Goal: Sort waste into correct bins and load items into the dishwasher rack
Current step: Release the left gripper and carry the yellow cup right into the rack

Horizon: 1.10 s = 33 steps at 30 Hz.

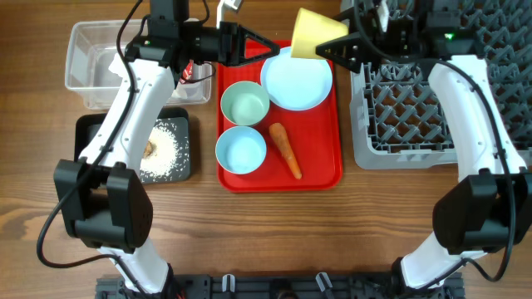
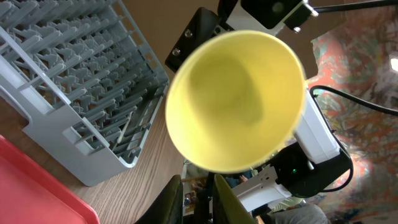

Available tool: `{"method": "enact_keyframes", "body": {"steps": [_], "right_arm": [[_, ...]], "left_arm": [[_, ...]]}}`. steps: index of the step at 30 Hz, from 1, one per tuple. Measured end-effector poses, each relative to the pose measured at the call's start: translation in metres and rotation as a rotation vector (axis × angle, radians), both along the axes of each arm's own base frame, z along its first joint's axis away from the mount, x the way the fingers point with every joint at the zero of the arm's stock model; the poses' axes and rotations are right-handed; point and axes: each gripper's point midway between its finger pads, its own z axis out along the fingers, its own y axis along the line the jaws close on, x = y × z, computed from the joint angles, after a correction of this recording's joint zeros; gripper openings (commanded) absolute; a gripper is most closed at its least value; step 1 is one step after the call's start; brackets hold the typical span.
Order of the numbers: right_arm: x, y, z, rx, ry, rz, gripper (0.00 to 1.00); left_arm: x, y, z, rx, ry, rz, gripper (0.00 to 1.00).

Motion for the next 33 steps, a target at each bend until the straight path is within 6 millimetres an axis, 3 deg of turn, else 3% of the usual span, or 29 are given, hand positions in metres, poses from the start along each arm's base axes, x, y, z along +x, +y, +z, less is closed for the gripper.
{"method": "enact_keyframes", "body": {"steps": [7, 15, 20, 24, 27, 33], "right_arm": [[0.008, -0.010, -0.012, -0.047, 0.043, -0.068, 0.60], [0.034, -0.025, -0.048, -0.223, 0.196, -0.276, 0.60], [0.040, -0.045, -0.085, -0.383, 0.369, -0.447, 0.61], [0.036, -0.065, -0.105, -0.500, 0.482, -0.571, 0.62], [0.023, -0.086, -0.105, -0.594, 0.559, -0.692, 0.64], [-0.007, -0.128, -0.075, -0.733, 0.623, -0.886, 0.66]], "left_arm": [[0.000, 0.000, 0.000, 0.000, 0.000, 0.001, 0.16], [0.009, 0.000, -0.007, 0.038, 0.002, 0.053, 0.19], [0.020, 0.004, -0.030, 0.139, 0.083, 0.158, 0.23], [0.032, 0.015, -0.061, 0.285, 0.166, 0.290, 0.22], [0.038, 0.027, -0.082, 0.389, 0.206, 0.378, 0.22], [0.043, 0.044, -0.106, 0.525, 0.249, 0.479, 0.21]]}}
